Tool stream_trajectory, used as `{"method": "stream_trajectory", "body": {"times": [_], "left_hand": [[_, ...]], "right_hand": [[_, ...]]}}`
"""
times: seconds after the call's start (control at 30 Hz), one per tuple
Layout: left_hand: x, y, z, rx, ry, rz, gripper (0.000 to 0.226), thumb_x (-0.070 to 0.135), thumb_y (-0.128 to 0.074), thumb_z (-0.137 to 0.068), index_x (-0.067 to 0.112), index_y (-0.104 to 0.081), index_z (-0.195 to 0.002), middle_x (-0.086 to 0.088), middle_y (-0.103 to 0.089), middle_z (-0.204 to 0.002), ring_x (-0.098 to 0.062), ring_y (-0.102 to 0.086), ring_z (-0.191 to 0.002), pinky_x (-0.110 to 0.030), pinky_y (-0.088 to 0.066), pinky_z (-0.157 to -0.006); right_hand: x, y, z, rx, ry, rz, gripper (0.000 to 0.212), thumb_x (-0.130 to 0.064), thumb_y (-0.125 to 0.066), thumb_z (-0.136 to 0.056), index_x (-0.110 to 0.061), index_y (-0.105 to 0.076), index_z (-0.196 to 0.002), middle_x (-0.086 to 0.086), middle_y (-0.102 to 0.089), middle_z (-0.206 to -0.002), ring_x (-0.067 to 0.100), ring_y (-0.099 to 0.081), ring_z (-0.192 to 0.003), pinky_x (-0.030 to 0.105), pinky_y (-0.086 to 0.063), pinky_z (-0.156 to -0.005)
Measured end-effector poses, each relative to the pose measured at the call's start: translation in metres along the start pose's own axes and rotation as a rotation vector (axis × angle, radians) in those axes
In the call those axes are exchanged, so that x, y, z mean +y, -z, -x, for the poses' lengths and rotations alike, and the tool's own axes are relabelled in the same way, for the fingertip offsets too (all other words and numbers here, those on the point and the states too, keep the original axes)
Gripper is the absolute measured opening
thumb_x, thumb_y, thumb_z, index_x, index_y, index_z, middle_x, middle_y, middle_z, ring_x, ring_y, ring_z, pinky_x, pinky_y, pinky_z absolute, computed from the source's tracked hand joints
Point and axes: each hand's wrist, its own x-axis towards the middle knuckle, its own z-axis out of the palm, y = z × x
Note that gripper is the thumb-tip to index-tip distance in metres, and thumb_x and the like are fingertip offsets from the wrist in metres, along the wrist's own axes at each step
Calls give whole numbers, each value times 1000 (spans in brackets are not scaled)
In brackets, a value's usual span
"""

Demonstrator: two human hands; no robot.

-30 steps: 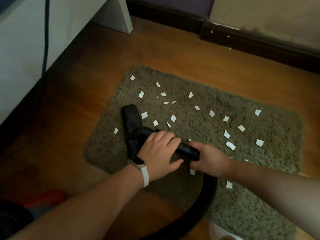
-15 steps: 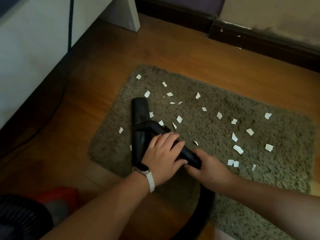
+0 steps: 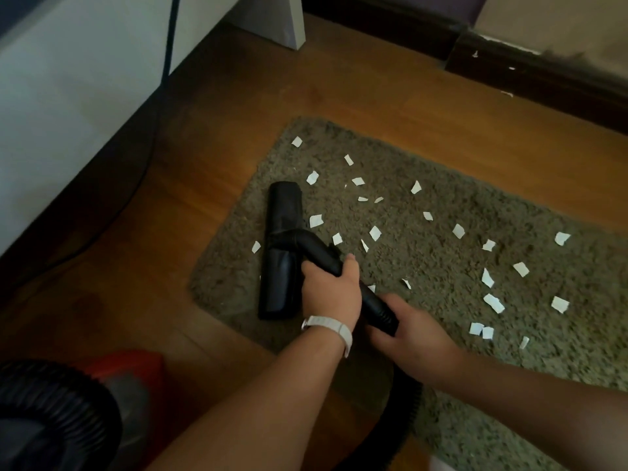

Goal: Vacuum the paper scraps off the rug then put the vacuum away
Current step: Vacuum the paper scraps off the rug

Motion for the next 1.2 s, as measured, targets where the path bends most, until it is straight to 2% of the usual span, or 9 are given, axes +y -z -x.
{"method": "stream_trajectory", "body": {"times": [0.2,0.4,0.57,0.7,0.77,0.87,0.93,1.07,1.2], "left_hand": [[-7,-4,4,53,-38,9,42,45,-65,-87,16,-47,-112,5,-63,-92,-16,-60,-79,-23,-42,-68],[-17,-29,21,0,-65,-17,43,46,-66,-85,20,-46,-111,4,-65,-94,-20,-65,-87,-30,-52,-77],[-16,-36,29,-21,-111,-14,40,41,-67,-86,17,-44,-110,8,-61,-85,-18,-65,-82,-25,-47,-69],[-9,-19,16,-4,-129,35,41,40,-68,-87,19,-42,-112,14,-57,-84,0,-56,-70,-13,-42,-59],[-7,-8,6,-9,-100,81,41,40,-67,-88,22,-42,-115,14,-58,-86,5,-55,-71,-9,-38,-57],[-9,7,-10,-13,-75,151,47,39,-69,-87,20,-43,-122,12,-63,-94,1,-61,-81,-8,-41,-61],[-15,15,-16,4,-70,170,52,38,-70,-86,18,-43,-125,9,-65,-100,-6,-65,-91,-12,-45,-69],[-33,20,-22,26,-12,228,57,40,-73,-83,19,-43,-127,6,-66,-107,-13,-65,-101,-32,-53,-89],[-42,20,-17,-144,-19,242,45,46,-70,-82,30,-48,-118,7,-68,-104,-10,-67,-97,-45,-56,-89]], "right_hand": [[6,2,-3,-18,10,-73,37,-31,-71,-87,-33,-57,-121,-5,-68,-84,11,-65,-73,33,-54,-68],[34,8,17,19,-73,-70,29,-29,-73,-86,-32,-59,-111,-3,-67,-78,11,-64,-68,30,-51,-63],[43,11,24,38,-62,-103,34,-29,-74,-85,-33,-59,-115,-3,-68,-80,12,-65,-69,35,-54,-66],[26,14,7,25,28,-99,33,-30,-74,-86,-40,-56,-112,-5,-68,-81,6,-64,-70,27,-51,-64],[13,14,-4,-9,74,-88,32,-32,-73,-86,-43,-55,-110,-7,-67,-82,3,-63,-71,25,-51,-63],[-4,9,-19,-38,100,-55,29,-33,-73,-86,-40,-56,-110,-10,-65,-82,2,-61,-70,21,-49,-63],[-11,5,-25,-65,95,-41,28,-33,-72,-86,-34,-59,-110,-8,-65,-81,2,-61,-69,19,-46,-60],[-14,-1,-26,-134,85,13,28,-33,-72,-87,-29,-60,-111,-4,-67,-83,4,-62,-70,21,-47,-61],[-8,0,-20,-98,53,-9,29,-31,-72,-87,-31,-59,-113,-7,-67,-84,4,-63,-72,21,-48,-64]]}}
